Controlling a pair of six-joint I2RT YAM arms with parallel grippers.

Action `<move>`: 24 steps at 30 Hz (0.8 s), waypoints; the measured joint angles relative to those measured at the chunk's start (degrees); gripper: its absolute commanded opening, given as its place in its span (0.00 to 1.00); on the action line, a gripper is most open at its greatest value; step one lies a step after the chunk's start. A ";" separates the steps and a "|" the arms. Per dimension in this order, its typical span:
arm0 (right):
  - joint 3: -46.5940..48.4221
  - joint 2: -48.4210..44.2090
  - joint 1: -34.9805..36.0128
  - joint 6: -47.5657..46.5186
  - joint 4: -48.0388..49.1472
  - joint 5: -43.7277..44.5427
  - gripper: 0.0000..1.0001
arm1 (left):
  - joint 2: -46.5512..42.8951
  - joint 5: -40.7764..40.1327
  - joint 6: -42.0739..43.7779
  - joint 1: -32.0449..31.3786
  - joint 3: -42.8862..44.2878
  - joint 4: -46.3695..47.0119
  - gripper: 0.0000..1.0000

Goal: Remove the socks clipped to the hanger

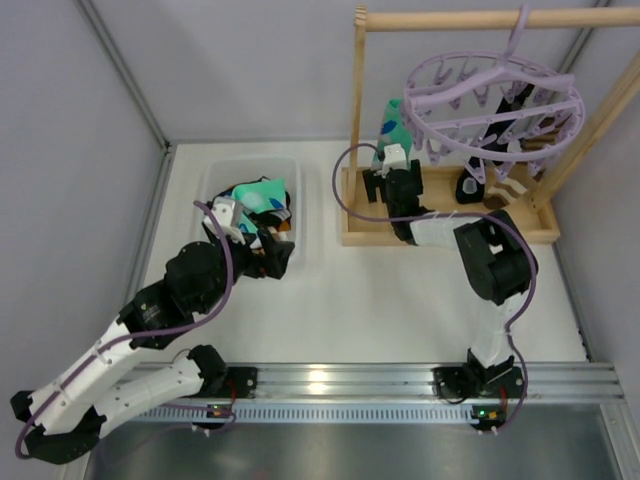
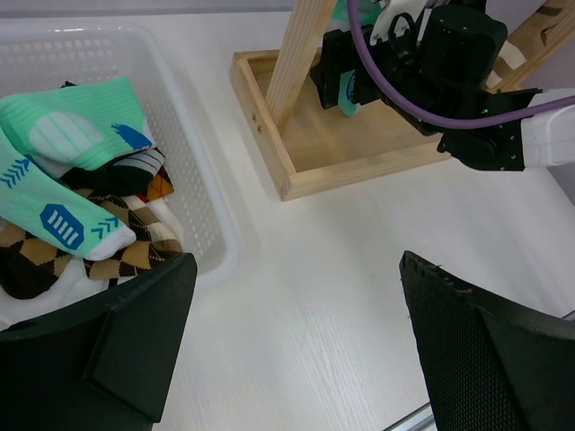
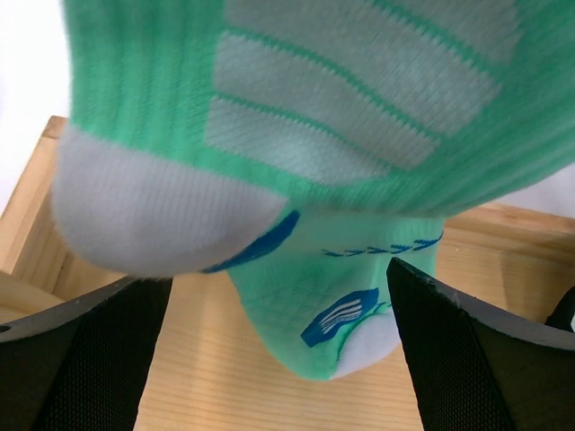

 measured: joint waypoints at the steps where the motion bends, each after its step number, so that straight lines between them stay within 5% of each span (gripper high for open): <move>1: -0.44 -0.04 0.20 -0.28 0.68 0.02 0.99 | -0.09 -0.04 0.13 0.02 0.00 0.00 0.98; 24: 2.56 2.14 2.05 -6.05 10.47 10.08 0.99 | -1.57 1.31 0.35 0.02 -0.92 -0.02 0.98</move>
